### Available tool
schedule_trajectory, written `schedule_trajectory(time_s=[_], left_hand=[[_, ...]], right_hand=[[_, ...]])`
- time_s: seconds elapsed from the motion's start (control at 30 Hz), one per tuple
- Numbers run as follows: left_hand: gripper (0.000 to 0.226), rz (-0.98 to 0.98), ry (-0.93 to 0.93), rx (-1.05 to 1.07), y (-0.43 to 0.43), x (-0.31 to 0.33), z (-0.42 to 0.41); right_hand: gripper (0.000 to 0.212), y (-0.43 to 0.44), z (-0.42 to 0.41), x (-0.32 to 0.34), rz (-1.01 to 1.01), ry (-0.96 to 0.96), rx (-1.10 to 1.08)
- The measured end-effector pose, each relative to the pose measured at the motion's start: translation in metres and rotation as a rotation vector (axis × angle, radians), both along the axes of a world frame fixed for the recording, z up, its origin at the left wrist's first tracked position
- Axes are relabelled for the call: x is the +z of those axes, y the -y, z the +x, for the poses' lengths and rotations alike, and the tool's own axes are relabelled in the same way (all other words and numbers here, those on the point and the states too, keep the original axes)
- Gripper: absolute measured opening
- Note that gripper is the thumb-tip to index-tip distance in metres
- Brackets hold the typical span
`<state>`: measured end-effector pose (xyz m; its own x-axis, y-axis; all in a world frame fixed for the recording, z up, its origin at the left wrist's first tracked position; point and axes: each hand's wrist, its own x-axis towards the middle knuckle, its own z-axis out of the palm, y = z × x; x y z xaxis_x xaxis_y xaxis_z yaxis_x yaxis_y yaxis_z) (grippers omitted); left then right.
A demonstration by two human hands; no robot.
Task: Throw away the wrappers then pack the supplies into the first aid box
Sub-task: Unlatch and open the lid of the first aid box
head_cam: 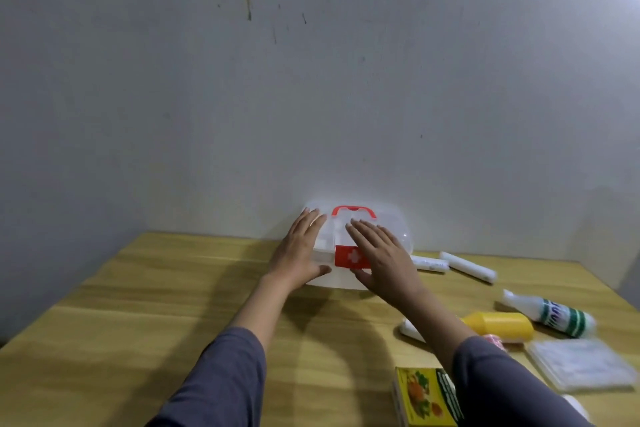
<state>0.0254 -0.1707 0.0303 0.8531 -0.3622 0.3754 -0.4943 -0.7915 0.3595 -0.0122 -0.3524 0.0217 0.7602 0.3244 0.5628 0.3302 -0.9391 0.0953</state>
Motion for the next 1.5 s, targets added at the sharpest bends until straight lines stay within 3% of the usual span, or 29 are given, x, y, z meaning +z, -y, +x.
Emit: schedule_trajectory(time_s=[0.1, 0.27, 0.43, 0.53, 0.63, 0.77, 1.03, 1.27, 1.5], left_hand=[[0.095, -0.022, 0.003, 0.004, 0.0, -0.002, -0.003], [0.094, -0.066, -0.032, 0.009, -0.001, -0.001, -0.005], [0.099, -0.147, -0.098, 0.013, 0.0, 0.002, -0.008], [0.108, -0.274, -0.136, 0.039, 0.002, 0.0, -0.014], [0.116, -0.535, -0.19, 0.088, 0.003, -0.005, -0.019], [0.113, -0.766, -0.301, 0.151, -0.001, -0.014, -0.021], [0.107, -0.799, -0.372, 0.007, -0.008, -0.024, -0.02], [0.09, -0.884, -0.348, -0.029, -0.008, -0.024, -0.017], [0.083, -0.872, -0.348, -0.023, -0.009, -0.028, -0.019]], right_hand=[[0.071, 0.009, -0.005, 0.001, 0.004, 0.011, 0.093], [0.033, 0.015, -0.017, 0.006, 0.084, 0.074, 0.249], [0.025, 0.009, -0.018, 0.016, 0.159, 0.084, 0.211], [0.022, 0.006, -0.02, 0.02, 0.206, 0.083, 0.204], [0.021, 0.004, -0.023, 0.026, 0.266, 0.097, 0.223], [0.024, 0.003, -0.026, 0.046, 0.327, 0.095, 0.237], [0.023, 0.002, 0.002, 0.092, 0.503, 0.149, 0.245], [0.031, 0.012, 0.047, 0.111, 0.604, 0.132, 0.092], [0.029, 0.043, 0.075, 0.091, 0.994, 0.136, -0.051]])
